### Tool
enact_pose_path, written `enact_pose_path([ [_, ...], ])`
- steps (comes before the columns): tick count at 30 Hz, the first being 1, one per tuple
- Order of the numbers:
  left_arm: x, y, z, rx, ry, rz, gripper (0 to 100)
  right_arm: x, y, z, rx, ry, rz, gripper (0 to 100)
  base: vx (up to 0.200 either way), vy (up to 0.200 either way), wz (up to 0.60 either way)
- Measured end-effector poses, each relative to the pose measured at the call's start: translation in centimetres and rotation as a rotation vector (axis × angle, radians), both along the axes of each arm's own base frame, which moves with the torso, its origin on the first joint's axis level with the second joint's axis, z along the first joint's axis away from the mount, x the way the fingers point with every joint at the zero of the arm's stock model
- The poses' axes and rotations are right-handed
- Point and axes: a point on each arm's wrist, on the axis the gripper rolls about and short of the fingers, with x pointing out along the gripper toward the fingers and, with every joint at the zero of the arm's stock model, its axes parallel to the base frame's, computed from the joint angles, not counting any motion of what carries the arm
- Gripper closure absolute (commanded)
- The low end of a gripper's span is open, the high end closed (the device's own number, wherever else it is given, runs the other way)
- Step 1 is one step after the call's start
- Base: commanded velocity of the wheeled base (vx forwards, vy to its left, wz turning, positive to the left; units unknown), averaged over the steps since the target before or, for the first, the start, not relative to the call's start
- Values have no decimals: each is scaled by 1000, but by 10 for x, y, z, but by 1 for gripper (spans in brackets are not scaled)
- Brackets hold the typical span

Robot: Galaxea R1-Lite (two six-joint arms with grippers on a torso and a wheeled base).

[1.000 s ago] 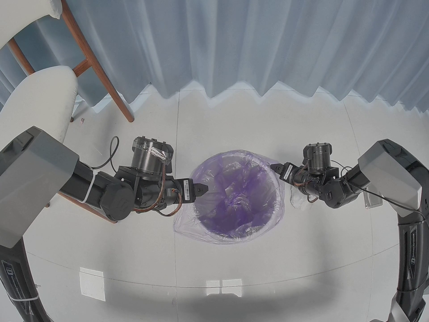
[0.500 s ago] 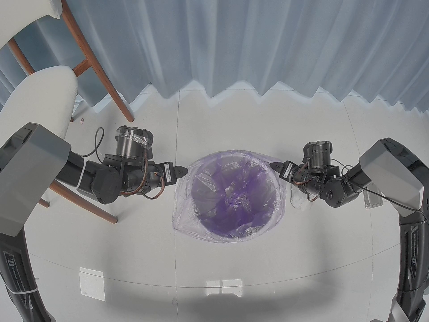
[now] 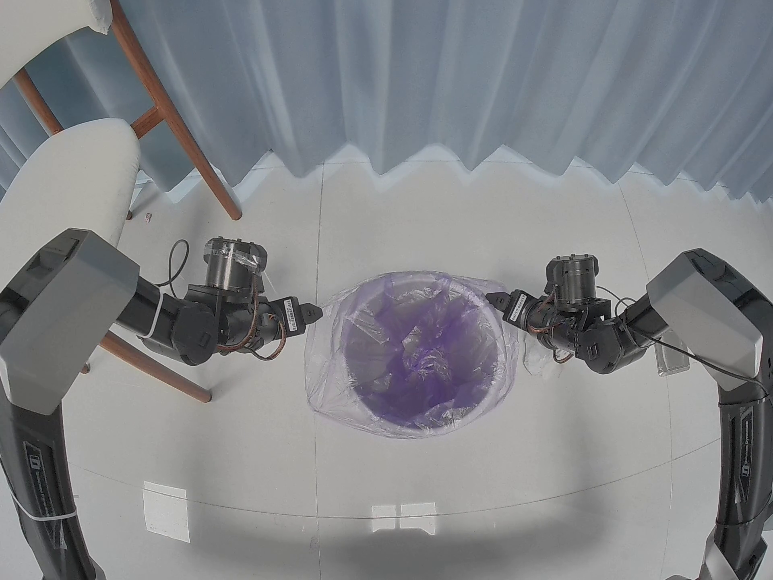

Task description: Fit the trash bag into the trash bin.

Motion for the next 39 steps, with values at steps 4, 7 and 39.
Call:
enact_pose_path([
  [4,12,-1,-10,-37,12,31,0,4,-1,-3,1,-3,-4,0,0,0,0],
  [7,20,-3,-17,-55,18,44,0,8,-2,-7,2,-4,-9,0,0,0,0],
  [39,-7,0,-24,-377,229,296,0,-6,-31,0,550,249,-302,0,0,0,0],
])
